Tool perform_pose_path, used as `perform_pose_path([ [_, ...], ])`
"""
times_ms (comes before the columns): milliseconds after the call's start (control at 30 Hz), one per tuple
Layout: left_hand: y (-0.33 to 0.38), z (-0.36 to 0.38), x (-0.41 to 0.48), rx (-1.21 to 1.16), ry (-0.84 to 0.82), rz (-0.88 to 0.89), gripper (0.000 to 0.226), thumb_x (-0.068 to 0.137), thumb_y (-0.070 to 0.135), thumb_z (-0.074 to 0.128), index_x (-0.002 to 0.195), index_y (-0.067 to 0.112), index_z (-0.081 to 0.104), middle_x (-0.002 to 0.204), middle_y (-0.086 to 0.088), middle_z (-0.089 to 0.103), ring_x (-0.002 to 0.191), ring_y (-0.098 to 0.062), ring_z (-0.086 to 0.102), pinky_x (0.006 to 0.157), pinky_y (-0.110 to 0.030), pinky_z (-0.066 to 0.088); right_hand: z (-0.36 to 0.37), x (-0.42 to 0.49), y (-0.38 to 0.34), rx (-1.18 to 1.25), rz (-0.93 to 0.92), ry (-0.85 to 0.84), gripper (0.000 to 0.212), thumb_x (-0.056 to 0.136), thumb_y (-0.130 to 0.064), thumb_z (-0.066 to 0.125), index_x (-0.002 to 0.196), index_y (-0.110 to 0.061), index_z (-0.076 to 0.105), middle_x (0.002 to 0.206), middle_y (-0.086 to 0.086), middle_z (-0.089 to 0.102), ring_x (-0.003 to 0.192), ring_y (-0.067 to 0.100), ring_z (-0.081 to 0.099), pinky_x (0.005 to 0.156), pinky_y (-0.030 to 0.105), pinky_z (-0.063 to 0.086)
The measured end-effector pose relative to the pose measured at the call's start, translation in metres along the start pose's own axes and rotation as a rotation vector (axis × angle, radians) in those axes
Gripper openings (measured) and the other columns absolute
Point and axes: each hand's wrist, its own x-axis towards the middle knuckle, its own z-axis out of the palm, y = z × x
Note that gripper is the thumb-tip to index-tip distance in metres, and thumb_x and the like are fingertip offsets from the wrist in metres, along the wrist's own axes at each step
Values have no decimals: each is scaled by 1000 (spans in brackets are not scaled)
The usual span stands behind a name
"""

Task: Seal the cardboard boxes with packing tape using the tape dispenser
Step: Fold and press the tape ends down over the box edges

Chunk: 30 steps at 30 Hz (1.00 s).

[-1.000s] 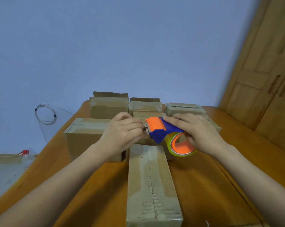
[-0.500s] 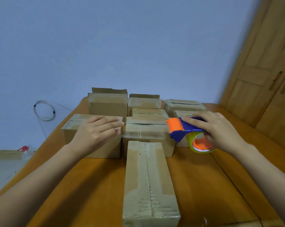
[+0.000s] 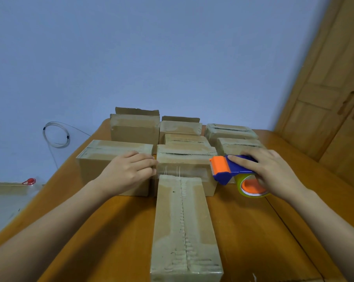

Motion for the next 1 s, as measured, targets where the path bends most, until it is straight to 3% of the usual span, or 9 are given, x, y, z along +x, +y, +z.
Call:
perform_pose_path([
  [100, -2, 2, -1, -11, -6, 6, 2, 87, 10, 67, 87, 11, 68, 105, -8, 72, 98, -22, 67, 78, -30, 52, 3, 0, 0, 11, 14, -7, 87, 63, -14, 87, 136, -28, 41, 115, 9, 64, 101, 32, 62, 76, 39, 49],
  [500, 4, 7, -4, -24, -45, -28, 5, 88, 11, 65, 88, 13, 70, 107, -6, 71, 101, -22, 65, 81, -31, 51, 22, -5, -4, 59, 24, -48, 87, 65, -13, 85, 138, -29, 41, 117, 8, 63, 102, 31, 61, 76, 40, 49],
  [700, 23, 11, -6, -91, 16, -208, 17, 93, 19, 59, 85, 13, 73, 107, -4, 72, 103, -20, 63, 89, -30, 45, 34, -17, -11, 91, 73, -68, 92, 66, -13, 85, 141, -31, 36, 117, 7, 62, 102, 28, 59, 77, 40, 49],
  [1000, 56, 24, -8, -182, 168, -535, 24, 93, 19, 58, 74, 10, 69, 109, -4, 71, 106, -19, 61, 83, -30, 45, 46, -25, -35, 99, 127, -12, 98, 54, -2, 89, 137, -24, 43, 110, 11, 64, 96, 30, 62, 71, 41, 52],
])
